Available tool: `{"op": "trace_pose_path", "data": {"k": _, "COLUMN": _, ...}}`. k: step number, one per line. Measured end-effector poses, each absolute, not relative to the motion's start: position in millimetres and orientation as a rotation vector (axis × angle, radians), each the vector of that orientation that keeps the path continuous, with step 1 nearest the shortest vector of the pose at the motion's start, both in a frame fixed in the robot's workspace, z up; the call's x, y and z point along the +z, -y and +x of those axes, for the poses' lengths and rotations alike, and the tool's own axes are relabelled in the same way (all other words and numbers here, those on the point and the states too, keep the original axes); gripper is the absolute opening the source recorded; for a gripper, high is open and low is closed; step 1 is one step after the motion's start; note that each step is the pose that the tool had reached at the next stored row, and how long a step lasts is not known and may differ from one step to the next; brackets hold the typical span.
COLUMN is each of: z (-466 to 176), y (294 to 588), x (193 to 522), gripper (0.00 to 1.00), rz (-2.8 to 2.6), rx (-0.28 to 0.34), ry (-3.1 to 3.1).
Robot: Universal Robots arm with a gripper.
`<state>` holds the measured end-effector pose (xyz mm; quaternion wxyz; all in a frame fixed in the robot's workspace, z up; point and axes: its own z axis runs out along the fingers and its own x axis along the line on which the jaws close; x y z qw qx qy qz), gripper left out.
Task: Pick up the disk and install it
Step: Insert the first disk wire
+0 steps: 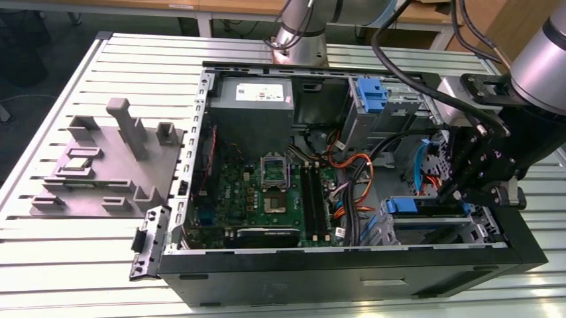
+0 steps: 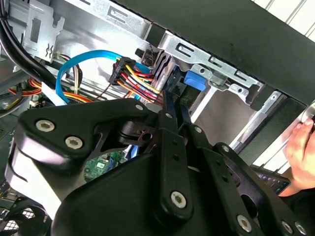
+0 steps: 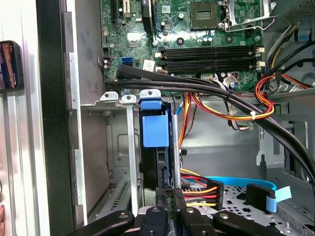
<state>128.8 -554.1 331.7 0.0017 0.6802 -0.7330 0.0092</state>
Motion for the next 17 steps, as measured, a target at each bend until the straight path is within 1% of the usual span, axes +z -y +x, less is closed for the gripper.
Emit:
{"op": "trace_pose_path", "data": {"k": 12, "z": 128.8, "y": 554.2, "x": 328.7, "gripper": 0.17, "rz": 2.133, "rx": 0.028, "ry": 2.301}}
{"op": "trace_pose_path", "data": {"k": 13, "z": 128.8, "y": 554.2, "x": 328.7, "gripper": 0.18, "rz": 2.133, "rx": 0.028, "ry": 2.301}}
{"op": "trace_pose_path", "data": {"k": 14, "z": 128.8, "y": 554.2, "x": 329.0, "gripper": 0.24, "rz": 2.133, "rx": 0.027, "ry": 2.301}}
{"op": "trace_pose_path", "data": {"k": 17, "z": 128.8, "y": 554.2, "x": 333.1, "gripper": 0.24, "rz": 2.133, "rx": 0.028, "ry": 2.301}}
